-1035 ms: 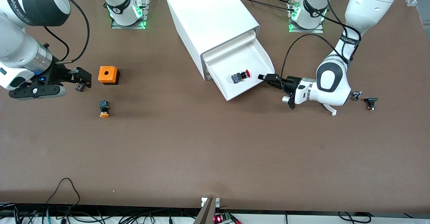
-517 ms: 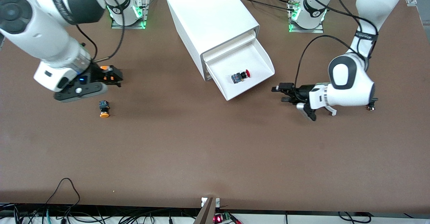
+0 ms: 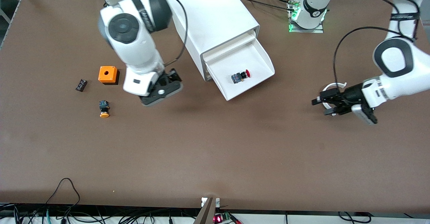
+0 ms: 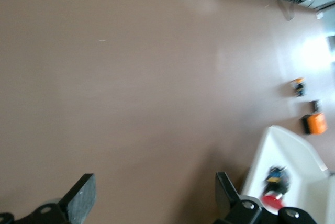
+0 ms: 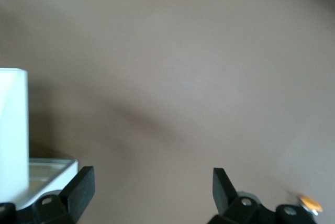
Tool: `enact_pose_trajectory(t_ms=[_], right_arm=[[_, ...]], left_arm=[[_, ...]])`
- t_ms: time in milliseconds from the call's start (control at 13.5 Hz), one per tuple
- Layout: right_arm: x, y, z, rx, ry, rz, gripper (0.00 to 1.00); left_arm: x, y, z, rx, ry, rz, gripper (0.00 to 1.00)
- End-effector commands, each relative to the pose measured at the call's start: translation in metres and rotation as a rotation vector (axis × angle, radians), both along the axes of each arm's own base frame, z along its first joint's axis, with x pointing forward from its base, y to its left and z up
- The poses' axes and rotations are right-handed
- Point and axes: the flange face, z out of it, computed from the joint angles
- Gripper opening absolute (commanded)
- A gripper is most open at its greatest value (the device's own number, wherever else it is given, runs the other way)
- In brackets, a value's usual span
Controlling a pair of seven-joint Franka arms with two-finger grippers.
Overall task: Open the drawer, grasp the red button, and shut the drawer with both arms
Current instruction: 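Withdraw the left gripper while the right gripper reaches into the drawer, then grasp the red push button inside the drawer with the right gripper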
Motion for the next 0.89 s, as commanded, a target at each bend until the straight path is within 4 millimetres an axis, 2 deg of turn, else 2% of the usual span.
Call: enact_pose_trajectory(t_ms=[0,148,370,517,591,665,813], right_arm=[[-0.016,0.045,0.004,0.036,-0.025,0.074,1.00],[-0.041,0.084,0.011,0.081,-0.030,0.141,1.00],[-0.054,0.132,0.009,0.133,-0.029,0.348,1.00],[-0.061,0.158,-0.002,0.146,-0.023,0.529,1.00],[-0.064,0.167,-0.014,0.143,-0.015,0.606,1.00],[-0.061,0.172,-0.024,0.140,-0.017,0.673,1.00],[-0.062,0.184,-0.037,0.143,-0.023,0.840,1.00]], left_arm=[[-0.003,0.032,0.060,0.143,-0.022,-0.085,1.00],[-0.003,0.048,0.101,0.261,-0.013,-0.118,1.00],[-0.008,0.050,0.158,0.448,0.053,-0.042,1.00],[-0.019,0.036,0.185,0.538,0.102,0.040,1.00],[-0.023,0.026,0.194,0.582,0.114,0.085,1.00],[-0.028,0.011,0.201,0.619,0.141,0.129,1.00],[-0.035,-0.007,0.207,0.669,0.181,0.225,1.00]])
